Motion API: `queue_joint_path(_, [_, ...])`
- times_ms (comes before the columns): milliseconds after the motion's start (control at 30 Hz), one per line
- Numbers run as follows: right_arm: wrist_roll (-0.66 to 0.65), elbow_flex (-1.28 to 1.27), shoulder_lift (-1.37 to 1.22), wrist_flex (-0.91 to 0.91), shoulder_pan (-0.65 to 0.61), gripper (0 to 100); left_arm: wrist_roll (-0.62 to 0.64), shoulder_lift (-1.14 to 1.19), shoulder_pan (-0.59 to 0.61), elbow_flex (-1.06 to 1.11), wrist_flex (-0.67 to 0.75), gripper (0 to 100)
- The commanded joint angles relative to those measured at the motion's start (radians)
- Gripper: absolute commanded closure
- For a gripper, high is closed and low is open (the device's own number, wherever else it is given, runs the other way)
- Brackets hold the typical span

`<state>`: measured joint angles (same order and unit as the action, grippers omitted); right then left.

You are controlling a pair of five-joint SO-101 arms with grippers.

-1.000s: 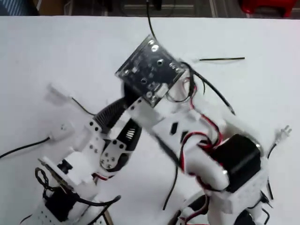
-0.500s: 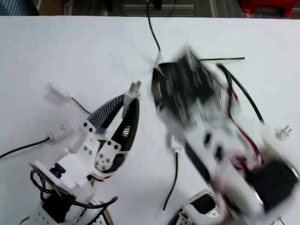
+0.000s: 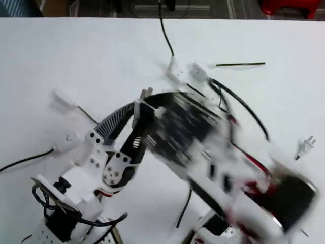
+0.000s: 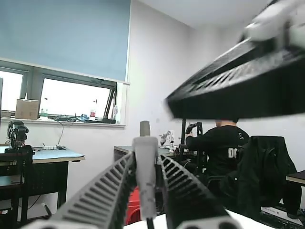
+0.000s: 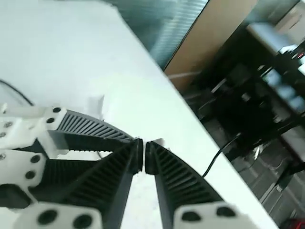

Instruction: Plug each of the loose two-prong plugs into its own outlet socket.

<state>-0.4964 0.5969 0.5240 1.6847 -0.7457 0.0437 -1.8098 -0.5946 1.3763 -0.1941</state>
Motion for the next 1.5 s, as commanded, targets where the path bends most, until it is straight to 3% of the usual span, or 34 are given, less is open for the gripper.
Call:
queue_joint_path(0, [-0.008,0.025,-0.044,-0.002,-0.001,97.9,-0.009,-0.004,-0.008,-0.005,0.014,98])
queue_joint_path(133, [-0.032,0.020,-0.051,-0.021,0.025,97.9,-0.009,-0.004,-0.008,-0.008,0.017,98])
queue_joint_path(400, [-0.086,-0.107,-0.067,-0.113,0.305,97.9,-0.009,-0.004,-0.008,-0.075,0.014,98])
queue_joint_path(500, [-0.112,-0.104,-0.065,-0.119,0.349,97.9,-0.009,-0.004,-0.008,-0.064,0.012,98])
queue_joint_path(633, [-0.153,-0.029,-0.010,-0.117,0.323,97.9,-0.009,-0.004,-0.008,-0.051,0.012,98])
queue_joint_path(833, [-0.153,0.071,0.058,-0.117,0.061,98.0,-0.009,-0.004,-0.008,-0.049,0.020,98])
queue_joint_path(967, [-0.150,0.077,-0.001,-0.134,-0.001,98.0,-0.009,-0.004,-0.008,-0.051,0.020,98])
queue_joint_path(1233, [-0.155,0.069,-0.147,-0.186,0.007,97.9,-0.011,-0.004,-0.008,-0.051,0.020,98])
queue_joint_path(1467, [-0.155,0.071,-0.252,-0.240,0.183,97.9,-0.011,-0.004,-0.008,-0.051,0.020,98])
